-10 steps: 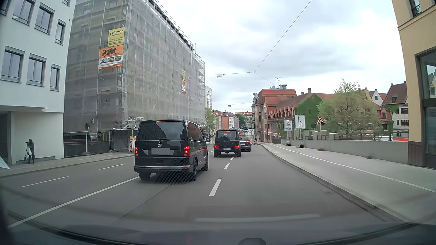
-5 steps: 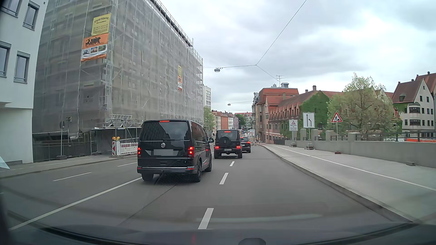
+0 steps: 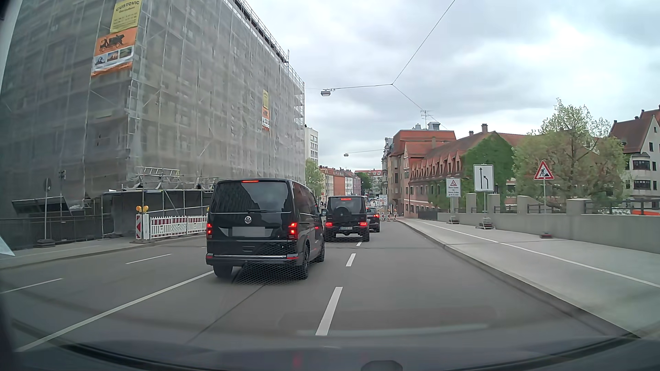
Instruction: Follow the waypoints while adhering to traffic rules and regulations
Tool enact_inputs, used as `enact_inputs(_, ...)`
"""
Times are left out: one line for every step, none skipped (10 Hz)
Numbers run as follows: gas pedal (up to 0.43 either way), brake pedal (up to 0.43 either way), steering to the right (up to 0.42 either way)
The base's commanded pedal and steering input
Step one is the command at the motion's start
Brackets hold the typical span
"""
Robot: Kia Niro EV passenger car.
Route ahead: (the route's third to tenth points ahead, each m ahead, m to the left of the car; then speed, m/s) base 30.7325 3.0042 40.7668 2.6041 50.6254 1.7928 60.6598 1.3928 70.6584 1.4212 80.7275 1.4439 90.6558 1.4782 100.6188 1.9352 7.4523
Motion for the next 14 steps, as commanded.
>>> enact_inputs(0.0, 0.287, 0.002)
enact_inputs(0.0, 0.311, 0.002)
enact_inputs(0.0, 0.329, 0.002)
enact_inputs(0.0, 0.335, 0.002)
enact_inputs(0.0, 0.329, 0.002)
enact_inputs(0.0, 0.323, 0.002)
enact_inputs(0.0, 0.299, 0.002)
enact_inputs(0.0, 0.274, 0.002)
enact_inputs(0.0, 0.268, 0.002)
enact_inputs(0.0, 0.268, 0.003)
enact_inputs(0.0, 0.268, 0.003)
enact_inputs(0.0, 0.262, 0.003)
enact_inputs(0.0, 0.25, 0.003)
enact_inputs(0.0, 0.238, 0.004)
